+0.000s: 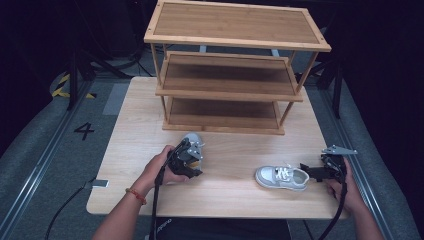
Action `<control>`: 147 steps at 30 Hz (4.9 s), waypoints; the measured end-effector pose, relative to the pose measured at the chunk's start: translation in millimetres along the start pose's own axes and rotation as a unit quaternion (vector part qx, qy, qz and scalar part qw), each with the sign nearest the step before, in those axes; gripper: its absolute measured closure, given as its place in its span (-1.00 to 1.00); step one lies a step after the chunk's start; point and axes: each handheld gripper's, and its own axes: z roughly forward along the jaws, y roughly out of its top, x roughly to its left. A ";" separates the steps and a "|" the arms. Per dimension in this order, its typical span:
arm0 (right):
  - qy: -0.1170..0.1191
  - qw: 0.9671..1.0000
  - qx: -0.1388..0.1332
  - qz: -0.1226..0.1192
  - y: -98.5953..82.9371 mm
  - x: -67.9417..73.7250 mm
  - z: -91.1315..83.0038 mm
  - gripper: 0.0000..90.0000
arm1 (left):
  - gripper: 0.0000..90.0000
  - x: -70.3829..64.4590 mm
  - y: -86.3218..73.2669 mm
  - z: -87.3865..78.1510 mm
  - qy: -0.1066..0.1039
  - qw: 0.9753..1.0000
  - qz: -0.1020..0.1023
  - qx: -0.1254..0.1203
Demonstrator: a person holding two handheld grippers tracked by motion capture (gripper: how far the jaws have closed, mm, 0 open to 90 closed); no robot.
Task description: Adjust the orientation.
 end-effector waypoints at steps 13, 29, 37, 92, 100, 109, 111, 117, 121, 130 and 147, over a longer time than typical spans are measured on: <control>0.000 1.000 0.000 -0.001 -0.1 0.1 -0.1 -1.00 | 0.40 0.2 17.1 0.5 0.017 0.999 0.036 0.021; 0.000 1.000 0.000 -0.001 -0.1 0.1 -0.2 -1.00 | 0.39 40.0 63.9 9.2 0.038 0.998 0.047 -0.035; 0.001 1.000 0.000 -0.001 -0.2 0.1 -0.1 -1.00 | 0.39 76.4 98.3 26.8 0.042 0.997 0.054 -0.047; 0.005 1.000 0.000 -0.006 -0.2 -0.2 -0.2 -1.00 | -0.75 85.4 70.7 77.1 0.193 0.957 -0.161 -0.146; 0.005 1.000 0.000 -0.006 -0.2 -0.2 -0.2 -1.00 | -0.54 103.4 72.2 74.1 0.212 0.954 -0.162 -0.132; 0.005 1.000 0.000 -0.006 -0.2 -0.2 -0.2 -1.00 | -0.51 115.7 72.5 72.1 0.205 0.959 -0.153 -0.120; 0.005 1.000 0.000 -0.006 -0.2 -0.2 -0.2 -1.00 | -0.48 117.5 69.5 69.1 0.201 0.961 -0.153 -0.117; 0.008 1.000 -0.001 -0.009 0.3 -0.9 0.4 -1.00 | -0.44 110.6 58.0 51.2 0.189 0.960 -0.156 -0.133; 0.009 1.000 0.000 -0.009 1.2 -1.0 1.2 -1.00 | -0.43 97.2 48.3 38.7 0.197 0.963 -0.127 -0.130; 0.009 1.000 -0.001 -0.011 0.5 -1.3 0.6 -1.00 | -0.45 80.8 28.3 14.7 0.181 0.971 -0.102 -0.119; 0.027 0.999 0.002 -0.030 -4.6 -1.9 -5.2 -0.99 | -0.49 12.6 -61.4 -26.9 0.180 0.975 -0.091 -0.098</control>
